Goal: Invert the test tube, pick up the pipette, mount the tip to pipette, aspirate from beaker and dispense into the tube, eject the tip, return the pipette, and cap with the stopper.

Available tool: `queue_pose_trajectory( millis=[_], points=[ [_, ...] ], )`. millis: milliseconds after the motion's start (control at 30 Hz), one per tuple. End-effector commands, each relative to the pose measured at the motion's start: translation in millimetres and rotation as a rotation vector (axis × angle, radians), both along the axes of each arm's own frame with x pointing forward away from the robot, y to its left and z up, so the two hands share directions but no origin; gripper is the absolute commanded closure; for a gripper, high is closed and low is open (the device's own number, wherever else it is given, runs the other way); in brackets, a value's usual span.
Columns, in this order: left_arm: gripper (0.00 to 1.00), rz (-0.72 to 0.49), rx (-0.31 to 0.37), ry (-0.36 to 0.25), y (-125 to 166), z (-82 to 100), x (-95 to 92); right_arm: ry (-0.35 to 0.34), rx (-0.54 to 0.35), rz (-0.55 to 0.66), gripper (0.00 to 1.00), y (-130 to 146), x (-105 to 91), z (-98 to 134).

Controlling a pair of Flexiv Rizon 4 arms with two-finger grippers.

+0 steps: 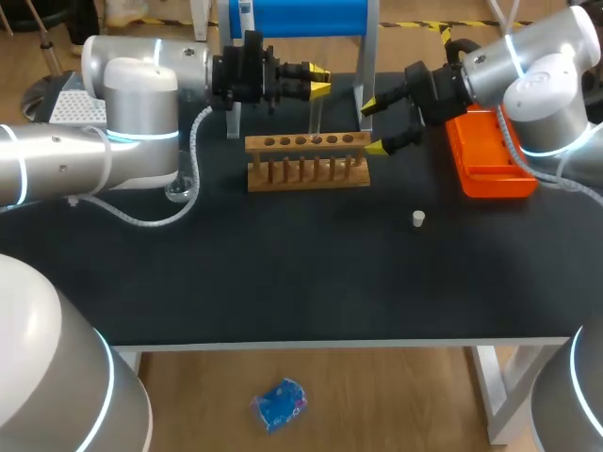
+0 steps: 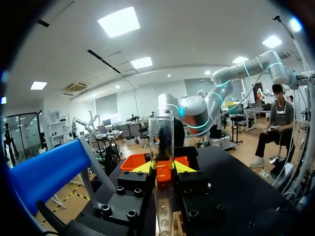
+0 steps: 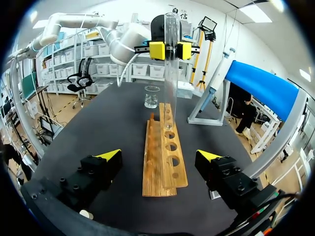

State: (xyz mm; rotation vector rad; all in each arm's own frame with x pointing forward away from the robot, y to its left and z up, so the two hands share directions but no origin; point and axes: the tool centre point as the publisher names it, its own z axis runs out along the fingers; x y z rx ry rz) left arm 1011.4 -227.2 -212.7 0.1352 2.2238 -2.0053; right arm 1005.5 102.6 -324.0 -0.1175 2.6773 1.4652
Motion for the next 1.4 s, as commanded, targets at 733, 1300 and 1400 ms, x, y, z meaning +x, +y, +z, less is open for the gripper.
queue_pose_trajectory(
  millis=[733,1300,1400],
  points=[
    [1.00,0.090,0.012,-0.022,0.7,-11.7,3.3,0.000,0.000,0.000,0.00,-0.1,0.2,-0.4],
    [1.00,0.087,0.029,-0.002,-0.8,-23.8,6.2,0.000,0.000,0.000,0.00,-0.1,0.2,-0.4],
    [1.00,0.082,0.030,0.004,-1.0,-26.7,7.1,0.000,0.000,0.000,0.00,-0.1,0.2,-0.4]
  ],
)
